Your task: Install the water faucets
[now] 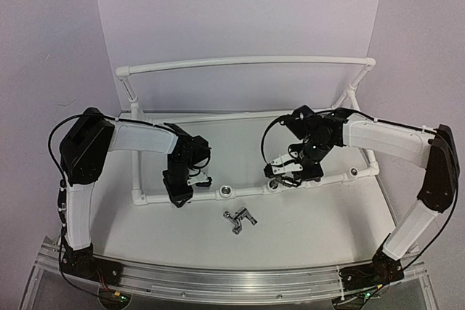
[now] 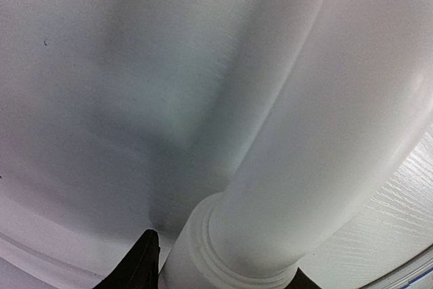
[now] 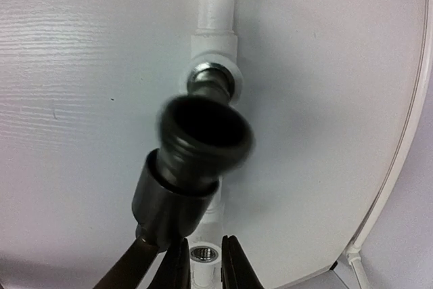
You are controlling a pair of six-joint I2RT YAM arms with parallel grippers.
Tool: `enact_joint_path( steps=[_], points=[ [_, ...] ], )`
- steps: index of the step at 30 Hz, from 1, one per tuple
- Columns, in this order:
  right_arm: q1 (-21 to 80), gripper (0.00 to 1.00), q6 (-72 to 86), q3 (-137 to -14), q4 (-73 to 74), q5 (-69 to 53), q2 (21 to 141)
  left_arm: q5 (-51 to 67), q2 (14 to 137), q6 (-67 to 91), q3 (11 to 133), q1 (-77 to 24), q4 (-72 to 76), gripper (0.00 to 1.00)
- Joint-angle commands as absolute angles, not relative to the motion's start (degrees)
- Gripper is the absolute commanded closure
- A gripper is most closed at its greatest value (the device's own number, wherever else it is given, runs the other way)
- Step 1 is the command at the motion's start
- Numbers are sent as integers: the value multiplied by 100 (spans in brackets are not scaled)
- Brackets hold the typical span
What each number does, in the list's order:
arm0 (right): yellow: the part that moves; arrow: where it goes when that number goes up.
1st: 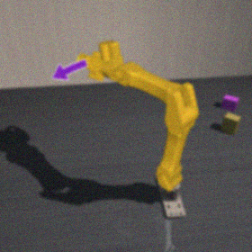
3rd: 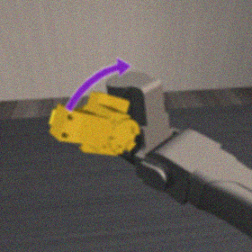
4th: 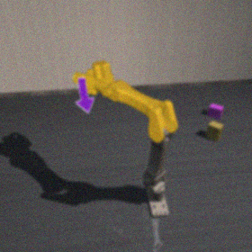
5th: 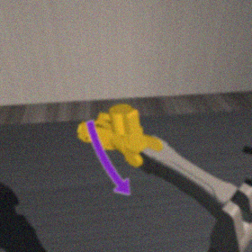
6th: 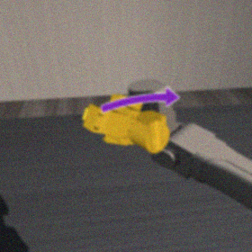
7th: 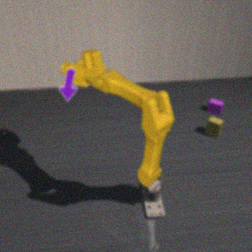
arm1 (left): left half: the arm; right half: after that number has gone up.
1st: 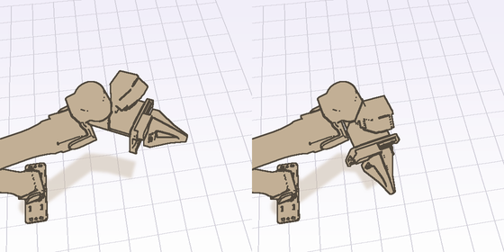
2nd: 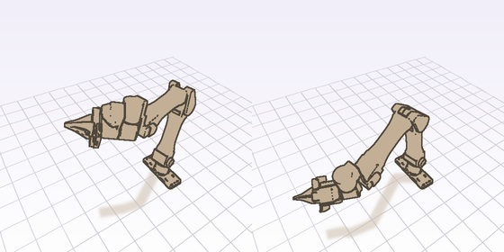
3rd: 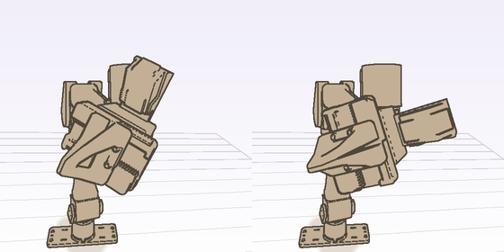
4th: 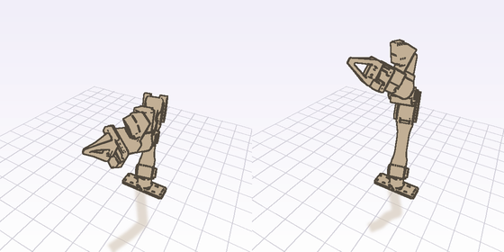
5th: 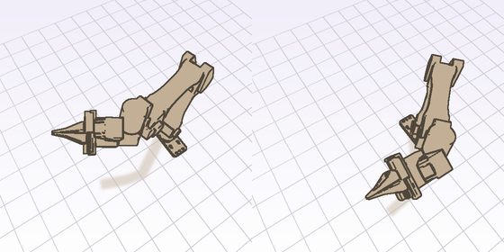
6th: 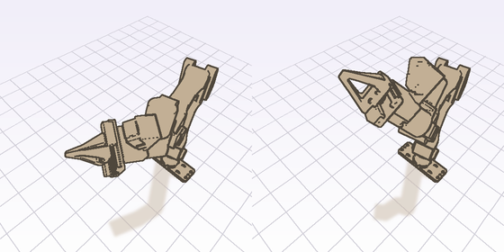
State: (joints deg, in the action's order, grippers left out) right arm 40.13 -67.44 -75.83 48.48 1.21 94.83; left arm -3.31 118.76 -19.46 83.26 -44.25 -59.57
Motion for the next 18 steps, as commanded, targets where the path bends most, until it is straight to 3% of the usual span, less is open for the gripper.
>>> enact_joint_path(
  steps=[1, 11, 18],
  points=[
    [4249, 85, -6638, -7289, 4792, -281, 9321, 659, 12124, -665, 8456, -4176, -5131, 87],
    [5250, 83, -5703, -6854, 4297, -368, 9025, 677, 12145, -657, 8460, -4177, -5119, 87],
    [5396, 74, -4963, -6897, 3217, -190, 9055, 693, 12137, -663, 8489, -4175, -5114, 87]
  ],
)
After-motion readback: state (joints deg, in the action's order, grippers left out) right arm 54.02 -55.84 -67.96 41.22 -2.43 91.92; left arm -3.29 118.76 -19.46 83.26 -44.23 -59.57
